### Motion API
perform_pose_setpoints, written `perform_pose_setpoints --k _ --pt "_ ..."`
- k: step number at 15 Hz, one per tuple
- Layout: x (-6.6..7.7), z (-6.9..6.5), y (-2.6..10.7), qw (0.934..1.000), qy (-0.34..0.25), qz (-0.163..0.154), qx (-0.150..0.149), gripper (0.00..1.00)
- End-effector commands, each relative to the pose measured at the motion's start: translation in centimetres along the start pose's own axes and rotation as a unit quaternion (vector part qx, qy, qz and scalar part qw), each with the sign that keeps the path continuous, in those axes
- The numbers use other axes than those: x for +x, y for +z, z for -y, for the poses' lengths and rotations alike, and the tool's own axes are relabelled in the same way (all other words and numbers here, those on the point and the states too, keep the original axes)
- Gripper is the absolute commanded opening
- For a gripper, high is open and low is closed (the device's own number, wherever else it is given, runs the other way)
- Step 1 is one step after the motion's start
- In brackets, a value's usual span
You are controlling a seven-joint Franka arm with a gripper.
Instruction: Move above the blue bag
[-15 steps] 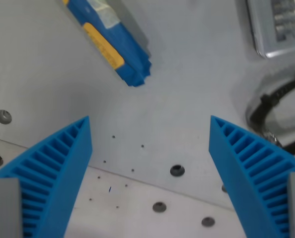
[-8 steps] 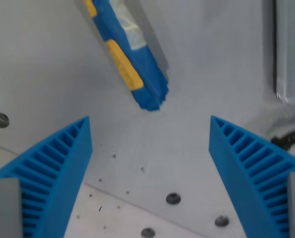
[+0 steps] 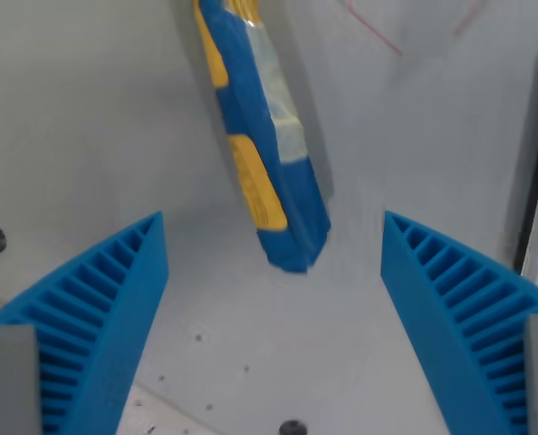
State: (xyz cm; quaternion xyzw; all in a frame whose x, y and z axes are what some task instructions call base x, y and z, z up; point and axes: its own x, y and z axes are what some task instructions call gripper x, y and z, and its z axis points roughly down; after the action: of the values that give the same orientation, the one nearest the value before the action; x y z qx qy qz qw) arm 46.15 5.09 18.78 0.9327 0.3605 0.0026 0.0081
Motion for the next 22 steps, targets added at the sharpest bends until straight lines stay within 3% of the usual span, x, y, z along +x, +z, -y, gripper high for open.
perform_pose_setpoints --k 1,10,22 --pt "1.3 -0.3 0.6 0.9928 -0.120 -0.002 0.004 1.00" --pt "2.9 0.0 2.3 0.9922 -0.125 -0.001 -0.005 1.00" --pt "3.3 0.1 2.7 0.9948 -0.101 0.003 -0.005 1.00"
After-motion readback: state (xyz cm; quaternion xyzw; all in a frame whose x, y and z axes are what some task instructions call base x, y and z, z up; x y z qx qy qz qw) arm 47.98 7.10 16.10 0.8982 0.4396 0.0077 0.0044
